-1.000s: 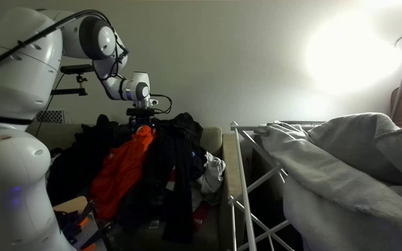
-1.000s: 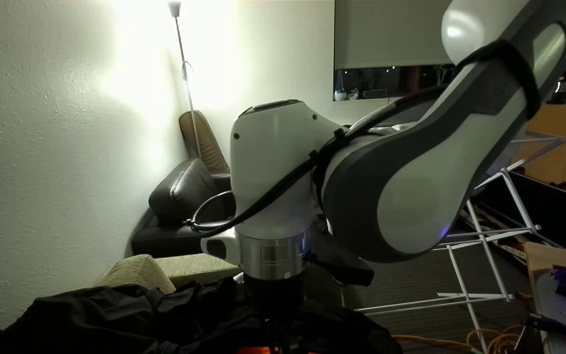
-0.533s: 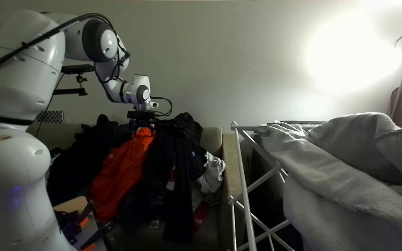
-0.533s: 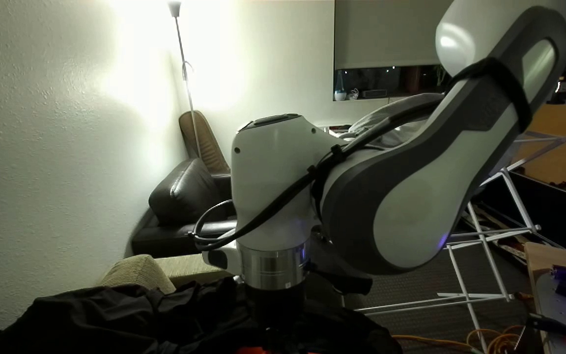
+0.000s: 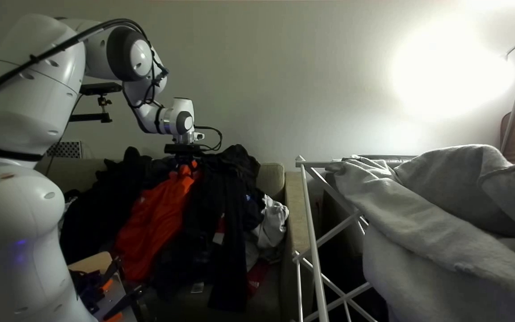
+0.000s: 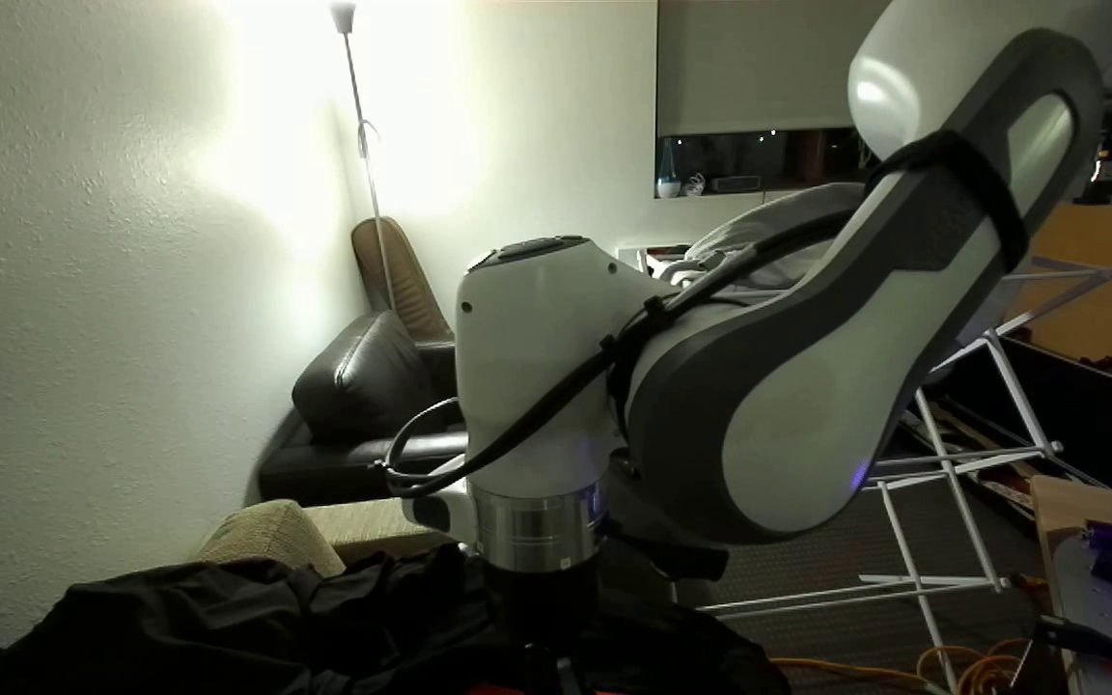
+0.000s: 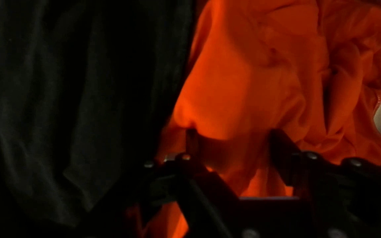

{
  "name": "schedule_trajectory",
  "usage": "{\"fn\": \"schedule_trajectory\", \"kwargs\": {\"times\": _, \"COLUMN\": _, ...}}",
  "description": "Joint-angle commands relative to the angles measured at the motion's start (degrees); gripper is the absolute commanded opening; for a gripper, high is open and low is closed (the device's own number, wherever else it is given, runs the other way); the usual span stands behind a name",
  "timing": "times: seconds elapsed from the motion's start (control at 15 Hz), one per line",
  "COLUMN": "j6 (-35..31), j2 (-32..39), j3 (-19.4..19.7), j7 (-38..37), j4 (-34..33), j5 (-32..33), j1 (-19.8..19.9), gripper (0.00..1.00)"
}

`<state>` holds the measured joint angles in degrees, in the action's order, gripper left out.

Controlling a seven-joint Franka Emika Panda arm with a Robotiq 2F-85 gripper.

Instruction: Put the orange shirt on the drying rack

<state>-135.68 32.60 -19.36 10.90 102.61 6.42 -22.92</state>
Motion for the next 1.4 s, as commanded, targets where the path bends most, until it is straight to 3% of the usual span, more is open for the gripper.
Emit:
{"fn": "schedule_trajectory", "kwargs": {"times": 0.0, "j6": 0.0, "j2": 0.6, "j3": 0.3, "j7": 1.6, "j4": -0.6, "j5": 0.3, "j1": 0.1, "gripper": 0.28}}
{"fn": "schedule_trajectory", "kwargs": {"times": 0.2, "j6": 2.2, "j2": 0.1, "j3": 1.1, "j7": 0.8, "j4": -1.0, "j5": 0.7, "j1": 0.0, "gripper": 0.07}}
{"fn": "schedule_trajectory", "kwargs": {"times": 0.33, "j6": 4.8, "j2": -1.6, "j3": 1.6, "j7": 1.1, "j4": -0.6, "j5": 0.3, "j1": 0.9, "gripper": 0.0}}
{"fn": "schedule_trajectory", "kwargs": {"times": 0.87, "j6": 15.8, "j2": -9.0, "j3": 4.0, "j7": 0.7, "j4": 0.4, "j5": -0.3, "j1": 4.8, "gripper": 0.01}}
{"fn": "schedule_trajectory", "kwargs": {"times": 1.33, "j6": 20.4, "j2": -13.4, "j3": 5.0, "j7": 0.3, "j4": 0.0, "j5": -0.4, "j1": 6.6, "gripper": 0.01}}
